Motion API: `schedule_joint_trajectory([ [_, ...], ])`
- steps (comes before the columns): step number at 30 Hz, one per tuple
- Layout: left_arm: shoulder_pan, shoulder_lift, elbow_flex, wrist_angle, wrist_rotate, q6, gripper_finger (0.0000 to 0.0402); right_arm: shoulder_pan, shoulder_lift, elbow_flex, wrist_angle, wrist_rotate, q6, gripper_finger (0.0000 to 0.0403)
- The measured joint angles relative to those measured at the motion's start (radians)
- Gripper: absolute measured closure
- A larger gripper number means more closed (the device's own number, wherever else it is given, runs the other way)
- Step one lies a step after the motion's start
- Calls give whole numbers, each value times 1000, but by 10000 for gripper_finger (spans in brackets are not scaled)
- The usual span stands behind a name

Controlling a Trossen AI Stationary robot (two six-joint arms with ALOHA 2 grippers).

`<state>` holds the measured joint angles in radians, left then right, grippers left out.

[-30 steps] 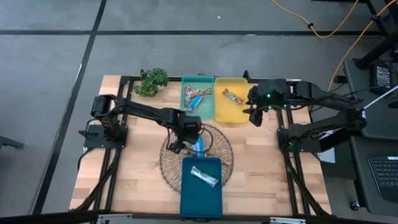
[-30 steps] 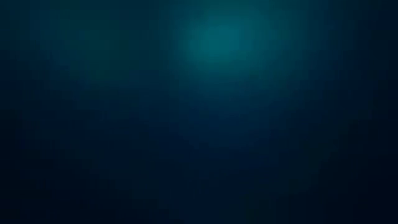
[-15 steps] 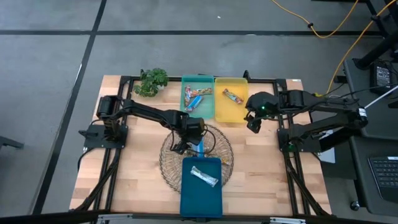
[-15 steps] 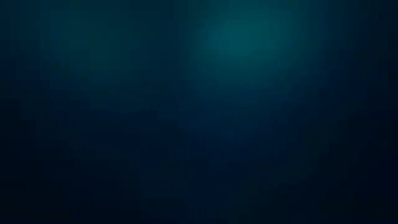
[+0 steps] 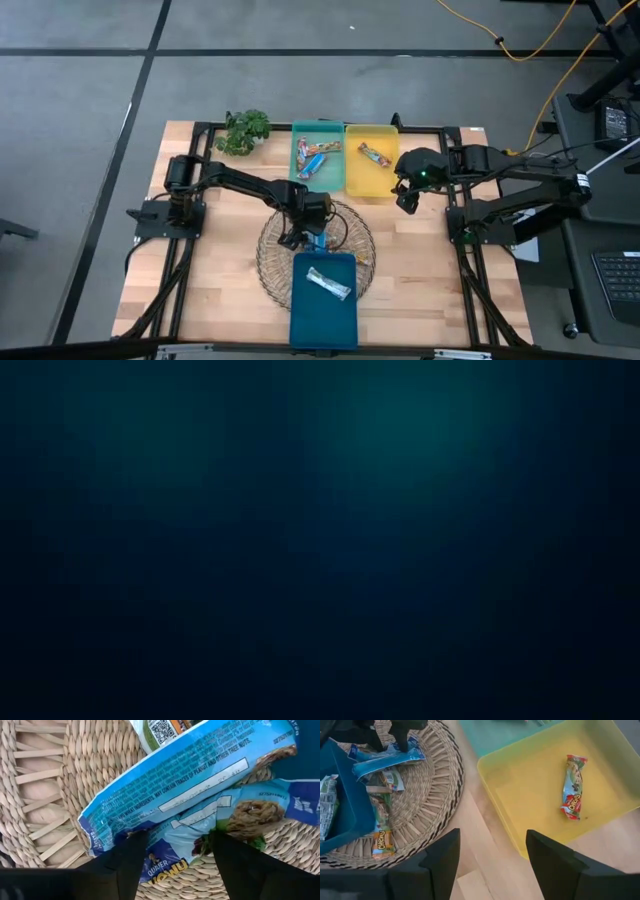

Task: Pick and place Granola Bars by type
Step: Put the red granola bar into the green container

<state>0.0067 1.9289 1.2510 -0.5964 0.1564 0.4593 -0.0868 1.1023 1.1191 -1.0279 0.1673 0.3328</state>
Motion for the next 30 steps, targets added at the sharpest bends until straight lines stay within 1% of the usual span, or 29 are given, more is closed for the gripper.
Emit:
schedule_joint_trajectory([
  [4, 2, 1, -1, -1, -1, -10, 207, 0, 0, 0, 0, 0, 0, 173],
  [13, 4, 2, -2, -8, -6, -65, 301, 0, 0, 0, 0, 0, 0, 173],
  [17, 4, -1, -2, -16, -7, -82, 333, 0, 0, 0, 0, 0, 0, 173],
  [22, 4, -3, -2, -40, -6, -91, 355, -1, 0, 0, -1, 0, -2, 173],
  [30, 4, -3, -2, -49, -6, -108, 367, -1, 0, 0, -1, 0, -4, 173],
])
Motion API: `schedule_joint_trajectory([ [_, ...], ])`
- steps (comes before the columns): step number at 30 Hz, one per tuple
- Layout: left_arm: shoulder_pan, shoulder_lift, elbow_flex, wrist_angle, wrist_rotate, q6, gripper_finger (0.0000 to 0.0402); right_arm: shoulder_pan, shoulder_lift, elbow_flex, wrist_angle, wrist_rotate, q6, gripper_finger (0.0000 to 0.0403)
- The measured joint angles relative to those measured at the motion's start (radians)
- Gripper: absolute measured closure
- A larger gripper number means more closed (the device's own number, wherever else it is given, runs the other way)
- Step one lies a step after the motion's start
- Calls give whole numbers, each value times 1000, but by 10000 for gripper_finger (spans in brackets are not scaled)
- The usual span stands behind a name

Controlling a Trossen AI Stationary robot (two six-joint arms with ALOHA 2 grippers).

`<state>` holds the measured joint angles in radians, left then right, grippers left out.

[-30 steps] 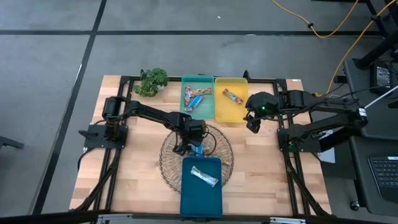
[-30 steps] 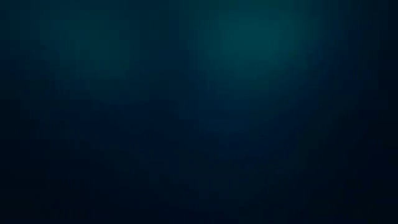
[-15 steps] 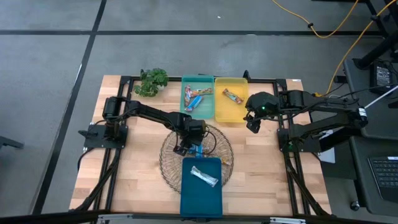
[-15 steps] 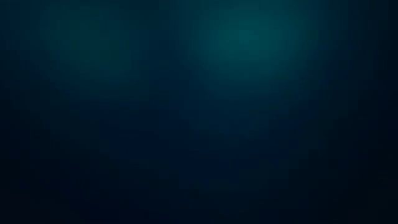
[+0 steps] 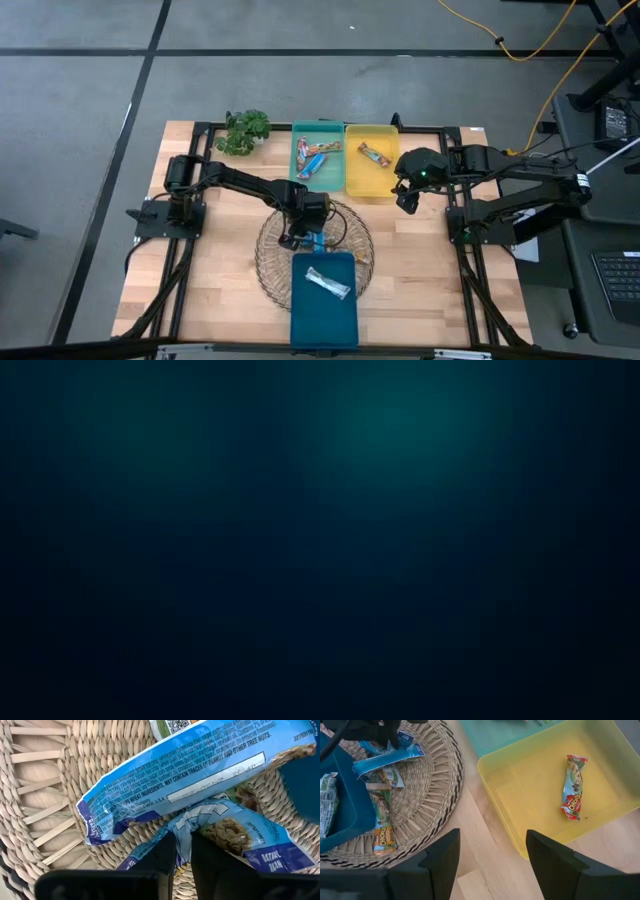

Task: Pick and place Granola Bars by type
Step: Put the red granola bar into the green container

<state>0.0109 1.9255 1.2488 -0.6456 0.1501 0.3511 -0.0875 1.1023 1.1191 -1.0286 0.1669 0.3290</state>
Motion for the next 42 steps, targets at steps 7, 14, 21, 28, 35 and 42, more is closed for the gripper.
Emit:
schedule_joint_trajectory([
  [7, 0, -10, 28, -79, -19, -1, 368, 0, 0, 0, 0, 1, -2, 173],
  [14, 7, -65, 58, -97, -85, 8, 369, 0, 0, 0, 0, 24, -19, 173],
  [21, 22, -127, 61, -105, -104, -31, 369, 0, 1, 0, 0, 36, -23, 173],
  [28, 32, -182, 63, -118, -141, -74, 369, 0, 1, 0, -1, 61, -28, 173],
  [35, 33, -232, 63, -153, -186, -139, 369, 0, 1, 0, -1, 61, -52, 173],
  [42, 40, -280, 63, -168, -208, -225, 369, 0, 1, 0, 0, 91, -76, 173],
])
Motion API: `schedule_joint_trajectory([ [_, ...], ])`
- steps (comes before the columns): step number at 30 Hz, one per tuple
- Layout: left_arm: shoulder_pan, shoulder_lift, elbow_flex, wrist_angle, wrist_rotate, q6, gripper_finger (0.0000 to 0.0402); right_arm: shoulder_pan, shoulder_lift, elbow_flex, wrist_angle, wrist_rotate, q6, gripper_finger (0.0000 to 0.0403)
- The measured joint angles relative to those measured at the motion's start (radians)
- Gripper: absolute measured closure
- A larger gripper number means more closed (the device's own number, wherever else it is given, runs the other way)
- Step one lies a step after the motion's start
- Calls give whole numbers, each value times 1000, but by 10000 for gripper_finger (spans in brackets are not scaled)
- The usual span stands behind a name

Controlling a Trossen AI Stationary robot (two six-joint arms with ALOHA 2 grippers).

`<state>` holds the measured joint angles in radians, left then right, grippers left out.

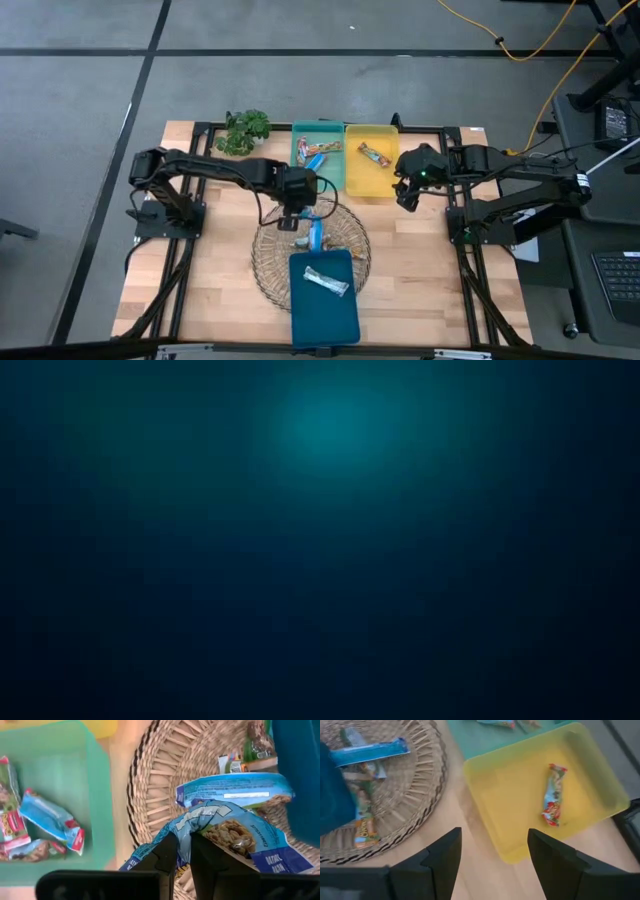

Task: Pick and place Granola Bars by type
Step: Put the red granola bar into the green container

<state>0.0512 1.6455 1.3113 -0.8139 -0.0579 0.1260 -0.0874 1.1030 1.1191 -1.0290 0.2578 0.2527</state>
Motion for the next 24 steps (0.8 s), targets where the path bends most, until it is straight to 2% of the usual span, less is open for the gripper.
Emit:
schedule_joint_trajectory([
  [4, 4, 12, -6, 29, 60, -18, 369, -1, -1, -14, 46, 45, -24, 173],
  [7, -6, 41, -35, 76, 101, -21, 369, -26, 1, -64, 124, 39, -88, 173],
  [11, -13, 66, -42, 117, 108, -35, 369, -93, 11, -140, 245, -19, -162, 173],
  [16, -11, 87, -45, 128, 119, -38, 359, -238, 43, -200, 326, -138, -238, 173],
  [24, -12, 88, -45, 152, 136, -53, 310, -464, 202, -204, 381, -257, -446, 173],
])
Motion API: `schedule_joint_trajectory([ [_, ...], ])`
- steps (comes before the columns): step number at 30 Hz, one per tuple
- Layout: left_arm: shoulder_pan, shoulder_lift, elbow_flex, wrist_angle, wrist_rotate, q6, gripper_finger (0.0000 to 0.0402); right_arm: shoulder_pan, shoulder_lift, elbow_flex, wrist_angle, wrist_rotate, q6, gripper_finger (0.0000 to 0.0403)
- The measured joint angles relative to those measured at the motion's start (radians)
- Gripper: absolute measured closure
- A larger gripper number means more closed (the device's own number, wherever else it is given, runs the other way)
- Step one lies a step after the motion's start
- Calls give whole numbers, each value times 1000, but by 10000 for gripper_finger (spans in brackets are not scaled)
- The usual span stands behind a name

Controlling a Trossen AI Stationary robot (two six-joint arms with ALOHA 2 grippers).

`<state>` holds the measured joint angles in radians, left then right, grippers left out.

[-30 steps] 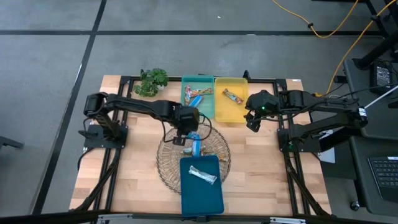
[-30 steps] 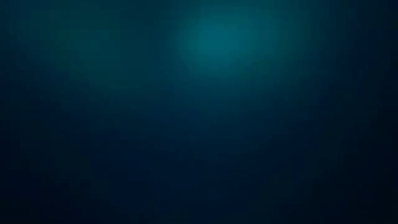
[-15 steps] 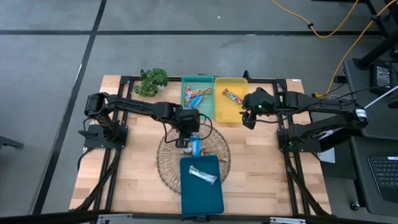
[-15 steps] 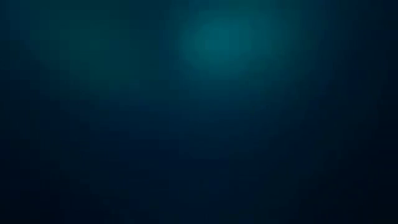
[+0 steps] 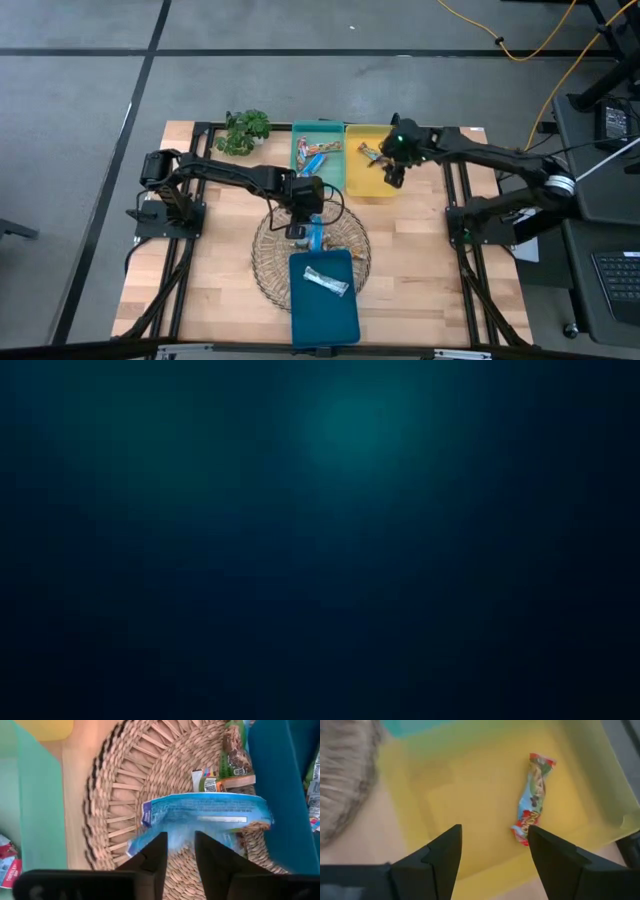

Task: Pick and place Granola Bars by type
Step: Put the red granola bar into the green container

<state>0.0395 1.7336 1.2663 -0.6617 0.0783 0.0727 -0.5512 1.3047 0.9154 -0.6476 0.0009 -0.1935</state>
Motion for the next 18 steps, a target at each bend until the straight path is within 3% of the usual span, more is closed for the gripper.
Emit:
schedule_joint_trajectory([
  [9, 2, 0, 0, 0, 3, -34, 236, -142, 200, 18, 66, -142, -115, 169],
  [18, 3, 0, 0, 1, -5, -35, 210, -191, 365, 164, 92, -126, -186, 95],
])
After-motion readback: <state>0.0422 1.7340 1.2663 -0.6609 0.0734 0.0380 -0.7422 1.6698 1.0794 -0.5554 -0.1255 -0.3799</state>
